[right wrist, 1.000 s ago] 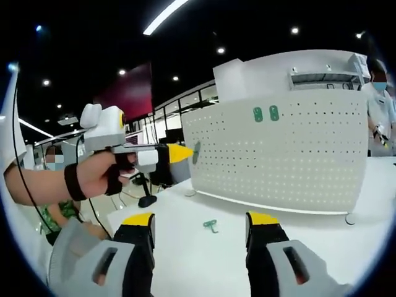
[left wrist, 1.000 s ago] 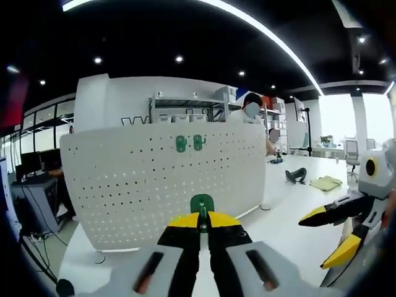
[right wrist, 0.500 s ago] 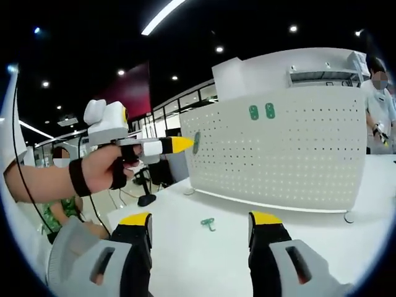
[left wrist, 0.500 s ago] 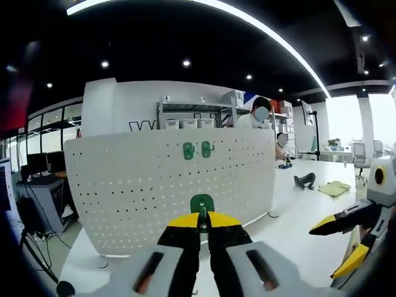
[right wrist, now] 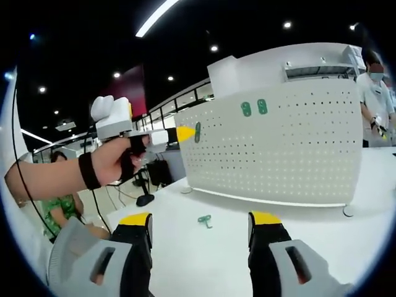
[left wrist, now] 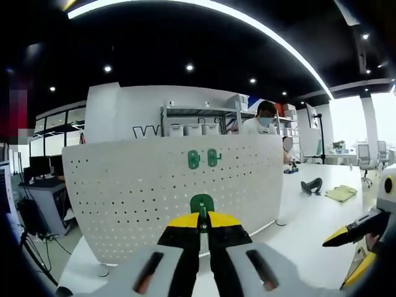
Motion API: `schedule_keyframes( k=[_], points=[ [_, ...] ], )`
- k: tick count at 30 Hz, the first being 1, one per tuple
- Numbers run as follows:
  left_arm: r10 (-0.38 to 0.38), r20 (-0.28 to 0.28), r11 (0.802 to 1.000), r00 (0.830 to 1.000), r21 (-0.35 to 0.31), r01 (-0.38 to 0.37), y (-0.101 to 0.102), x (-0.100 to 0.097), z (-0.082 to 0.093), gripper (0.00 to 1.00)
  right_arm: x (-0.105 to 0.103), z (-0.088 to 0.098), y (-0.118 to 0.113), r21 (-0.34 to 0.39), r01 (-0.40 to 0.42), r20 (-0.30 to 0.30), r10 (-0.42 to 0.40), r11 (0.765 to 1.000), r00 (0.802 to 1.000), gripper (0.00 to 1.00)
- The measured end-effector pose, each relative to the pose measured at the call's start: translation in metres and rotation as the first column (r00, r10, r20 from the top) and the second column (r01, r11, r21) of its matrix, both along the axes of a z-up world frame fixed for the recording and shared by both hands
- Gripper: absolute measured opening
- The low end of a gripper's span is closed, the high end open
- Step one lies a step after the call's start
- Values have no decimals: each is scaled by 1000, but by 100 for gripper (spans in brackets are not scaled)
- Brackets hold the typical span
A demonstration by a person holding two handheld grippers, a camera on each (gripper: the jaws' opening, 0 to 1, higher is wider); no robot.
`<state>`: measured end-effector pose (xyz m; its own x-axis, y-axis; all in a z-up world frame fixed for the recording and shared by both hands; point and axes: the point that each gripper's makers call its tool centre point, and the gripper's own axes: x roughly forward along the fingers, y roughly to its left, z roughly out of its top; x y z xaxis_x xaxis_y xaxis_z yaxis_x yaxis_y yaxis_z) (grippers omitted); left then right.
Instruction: Insert the hook assembly into the mounting plate slot until the hook locks in place.
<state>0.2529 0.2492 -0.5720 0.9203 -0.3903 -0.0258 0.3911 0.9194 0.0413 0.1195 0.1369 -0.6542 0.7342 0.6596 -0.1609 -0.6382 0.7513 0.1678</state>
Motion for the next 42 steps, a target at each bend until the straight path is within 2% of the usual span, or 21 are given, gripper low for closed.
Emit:
schedule_keyframes(
  k=[8, 12, 20, 30, 32, 42],
  points=[
    [6, 13, 1000, 1000, 7, -6, -4, 12, 2, 3, 4, 0, -6, 1, 13, 2, -13, 1000, 1000, 63],
    [45, 11, 999, 999, 4, -45, -2, 17, 2, 3, 6, -1, -8, 3, 22, 0, -22, 1000, 1000, 64],
    [73, 3, 997, 997, 3, -73, -2, 23, 1, 3, 8, -3, -11, 9, 27, -5, -27, 1000, 1000, 64],
    [121, 30, 992, 992, 21, -121, -5, 31, 8, 3, 9, -2, -18, 12, 38, 6, -38, 999, 999, 65],
    [132, 25, 991, 991, 6, -132, -3, 35, 8, 3, 9, -3, -20, 11, 41, 5, -41, 999, 999, 65],
    [147, 34, 989, 989, 19, -148, -6, 46, 9, 3, 11, -2, -22, 18, 42, 5, -42, 999, 999, 65]
  ],
)
